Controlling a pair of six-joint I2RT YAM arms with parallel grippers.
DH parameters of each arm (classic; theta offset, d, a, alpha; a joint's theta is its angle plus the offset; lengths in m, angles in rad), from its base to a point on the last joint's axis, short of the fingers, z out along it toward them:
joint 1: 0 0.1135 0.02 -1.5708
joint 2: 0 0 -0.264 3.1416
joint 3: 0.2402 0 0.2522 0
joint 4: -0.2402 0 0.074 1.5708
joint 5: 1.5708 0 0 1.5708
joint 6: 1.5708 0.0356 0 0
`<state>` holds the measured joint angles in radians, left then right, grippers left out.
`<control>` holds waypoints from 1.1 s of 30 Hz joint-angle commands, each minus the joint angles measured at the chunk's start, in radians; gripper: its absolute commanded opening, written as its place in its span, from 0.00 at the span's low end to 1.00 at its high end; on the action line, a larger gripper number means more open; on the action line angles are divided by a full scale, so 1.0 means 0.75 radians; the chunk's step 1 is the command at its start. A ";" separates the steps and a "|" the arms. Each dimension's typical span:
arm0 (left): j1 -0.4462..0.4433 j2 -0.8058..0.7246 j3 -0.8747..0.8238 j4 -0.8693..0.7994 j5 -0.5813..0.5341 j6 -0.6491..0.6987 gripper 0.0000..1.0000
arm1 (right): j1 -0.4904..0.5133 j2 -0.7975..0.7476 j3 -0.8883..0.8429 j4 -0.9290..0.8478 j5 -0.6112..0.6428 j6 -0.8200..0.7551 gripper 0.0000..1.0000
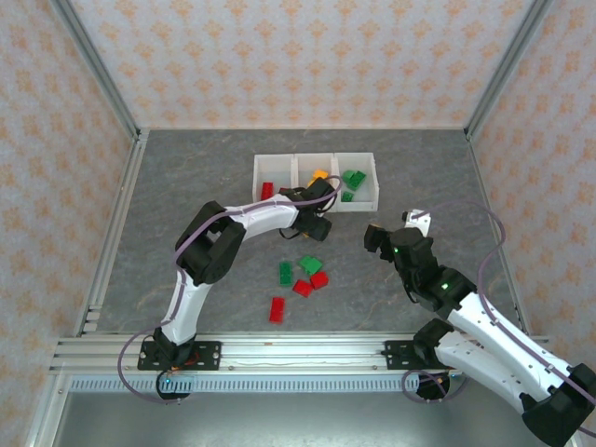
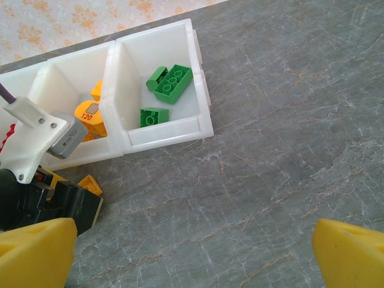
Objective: Sort the legos into containers by color
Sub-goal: Pick up the lego from the center of the table, then place the lego in the container.
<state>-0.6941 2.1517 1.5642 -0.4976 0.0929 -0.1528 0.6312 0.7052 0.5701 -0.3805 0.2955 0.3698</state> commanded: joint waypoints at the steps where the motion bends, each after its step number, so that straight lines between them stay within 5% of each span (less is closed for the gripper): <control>1: -0.009 0.058 -0.008 -0.091 -0.060 -0.014 0.51 | -0.009 -0.003 -0.010 0.008 0.019 -0.012 1.00; 20: -0.007 -0.136 -0.096 -0.068 -0.203 -0.196 0.16 | -0.009 -0.014 -0.008 0.001 0.028 -0.007 1.00; 33: 0.057 -0.359 0.032 0.037 -0.283 -0.320 0.15 | -0.009 -0.014 -0.007 0.004 0.028 -0.010 1.00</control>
<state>-0.6807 1.9068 1.5341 -0.5030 -0.0727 -0.3519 0.6312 0.7048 0.5701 -0.3805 0.2955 0.3698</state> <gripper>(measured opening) 0.272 0.998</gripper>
